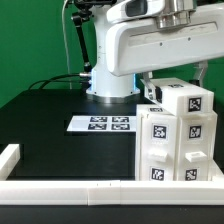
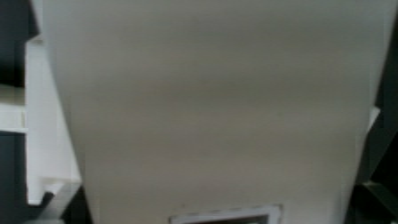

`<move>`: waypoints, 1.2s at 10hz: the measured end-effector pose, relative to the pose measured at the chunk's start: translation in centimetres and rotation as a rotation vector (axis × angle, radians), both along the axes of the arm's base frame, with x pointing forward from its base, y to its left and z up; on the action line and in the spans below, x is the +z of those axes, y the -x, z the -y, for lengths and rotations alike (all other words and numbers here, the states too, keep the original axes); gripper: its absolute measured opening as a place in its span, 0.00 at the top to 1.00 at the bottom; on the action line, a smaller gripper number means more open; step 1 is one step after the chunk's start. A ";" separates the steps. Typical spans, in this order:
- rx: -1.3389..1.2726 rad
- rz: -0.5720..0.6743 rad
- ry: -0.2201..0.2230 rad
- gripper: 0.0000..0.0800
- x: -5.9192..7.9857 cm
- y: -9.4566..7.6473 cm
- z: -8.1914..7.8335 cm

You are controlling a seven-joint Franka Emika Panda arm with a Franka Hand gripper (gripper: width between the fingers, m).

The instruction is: Assemble cabinet

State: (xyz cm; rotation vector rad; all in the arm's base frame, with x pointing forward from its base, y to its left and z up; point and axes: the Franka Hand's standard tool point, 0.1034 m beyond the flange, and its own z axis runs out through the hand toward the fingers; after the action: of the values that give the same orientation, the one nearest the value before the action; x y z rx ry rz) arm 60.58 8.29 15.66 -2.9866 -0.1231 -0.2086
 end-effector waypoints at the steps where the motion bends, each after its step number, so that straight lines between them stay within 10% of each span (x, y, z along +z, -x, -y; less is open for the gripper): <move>1: -0.088 0.002 -0.010 0.30 0.0 -0.1 0.0; 12: -0.880 -0.088 -0.155 0.30 -0.1 -0.3 -0.1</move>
Offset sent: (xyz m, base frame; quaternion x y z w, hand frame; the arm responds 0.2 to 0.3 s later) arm 0.0000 0.0000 0.0000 0.0000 0.0000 0.1296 0.9916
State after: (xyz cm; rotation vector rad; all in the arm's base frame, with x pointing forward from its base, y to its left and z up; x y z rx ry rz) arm 60.83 8.37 15.61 -2.6733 1.1575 -0.1590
